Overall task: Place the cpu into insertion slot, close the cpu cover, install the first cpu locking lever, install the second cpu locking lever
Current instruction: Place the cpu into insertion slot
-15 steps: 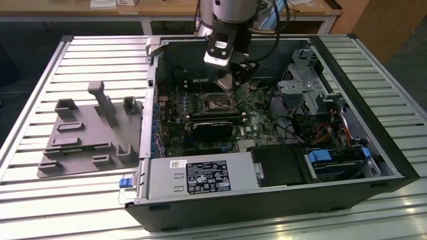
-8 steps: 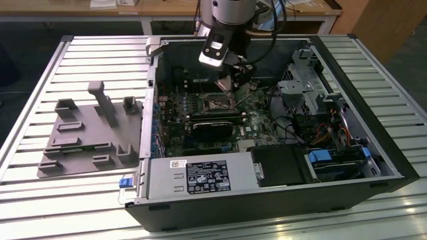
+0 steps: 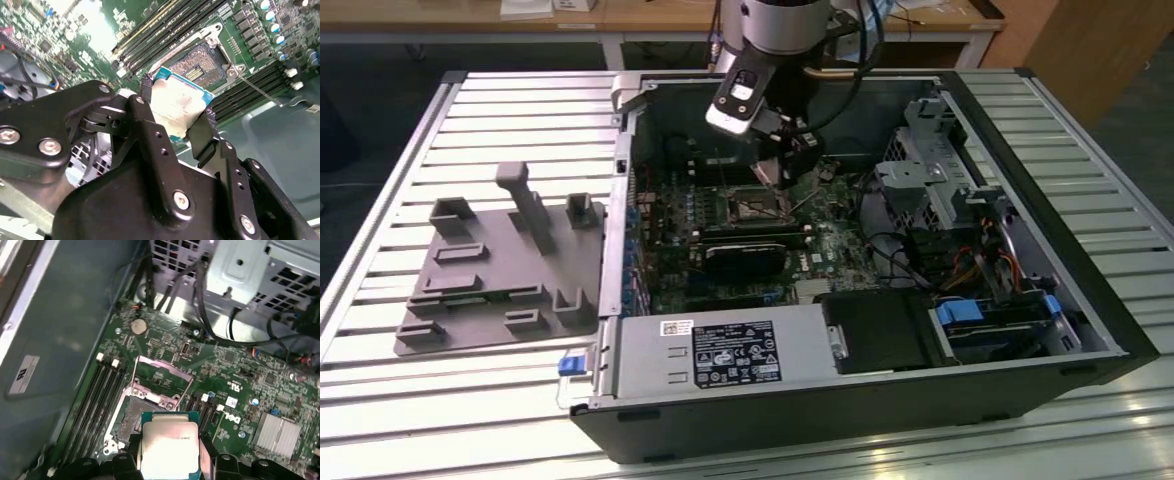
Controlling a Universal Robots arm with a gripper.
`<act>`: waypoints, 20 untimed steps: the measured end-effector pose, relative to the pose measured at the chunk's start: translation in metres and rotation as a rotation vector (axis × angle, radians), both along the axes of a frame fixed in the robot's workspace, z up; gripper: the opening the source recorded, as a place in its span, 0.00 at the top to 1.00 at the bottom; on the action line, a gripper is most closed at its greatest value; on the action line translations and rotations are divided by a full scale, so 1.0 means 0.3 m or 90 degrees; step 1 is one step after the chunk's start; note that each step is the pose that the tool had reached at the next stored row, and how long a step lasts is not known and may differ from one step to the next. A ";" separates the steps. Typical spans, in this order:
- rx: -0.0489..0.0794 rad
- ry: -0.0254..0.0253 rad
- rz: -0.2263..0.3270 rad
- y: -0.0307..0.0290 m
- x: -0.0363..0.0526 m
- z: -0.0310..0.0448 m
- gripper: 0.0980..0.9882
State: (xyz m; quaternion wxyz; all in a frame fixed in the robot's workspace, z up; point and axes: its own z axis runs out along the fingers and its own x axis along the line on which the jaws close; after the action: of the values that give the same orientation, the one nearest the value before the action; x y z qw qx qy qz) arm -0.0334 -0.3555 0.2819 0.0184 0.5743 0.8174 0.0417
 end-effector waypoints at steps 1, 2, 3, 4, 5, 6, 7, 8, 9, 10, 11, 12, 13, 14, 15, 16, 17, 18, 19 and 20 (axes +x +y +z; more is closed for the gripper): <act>0.000 0.0000 -0.010 0.000 0.000 -0.002 0.51; 0.000 0.0000 -0.020 0.000 0.000 -0.003 0.51; 0.000 0.0000 -0.031 0.000 -0.001 -0.005 0.51; 0.000 0.0000 -0.042 0.000 -0.001 -0.007 0.51; 0.000 0.0000 -0.052 0.000 -0.001 -0.009 0.51; 0.000 0.0000 -0.063 0.000 -0.001 -0.011 0.51; 0.000 0.0000 -0.074 0.000 -0.001 -0.013 0.51; 0.000 0.0000 -0.085 0.000 -0.001 -0.016 0.51; 0.000 0.0000 -0.095 0.000 -0.002 -0.018 0.51; 0.000 0.0000 -0.105 0.000 -0.002 -0.021 0.51; 0.000 0.0000 -0.114 0.000 -0.002 -0.023 0.51; 0.000 0.0000 -0.123 0.000 -0.003 -0.026 0.51; 0.000 -0.0001 -0.131 0.001 -0.004 -0.029 0.51; 0.000 0.0000 -0.138 0.002 -0.006 -0.032 0.51; 0.000 0.0000 -0.143 0.003 -0.008 -0.035 0.51; 0.000 0.0000 -0.148 0.004 -0.010 -0.038 0.51; 0.000 -0.0001 -0.152 0.005 -0.013 -0.040 0.51; 0.000 -0.0001 -0.157 0.007 -0.015 -0.043 0.51; 0.000 -0.0002 -0.161 0.008 -0.018 -0.046 0.51; 0.000 -0.0002 -0.164 0.010 -0.020 -0.049 0.51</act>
State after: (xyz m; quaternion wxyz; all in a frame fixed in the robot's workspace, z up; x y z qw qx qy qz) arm -0.0394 -0.3524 0.2671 0.0237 0.6747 0.7367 0.0391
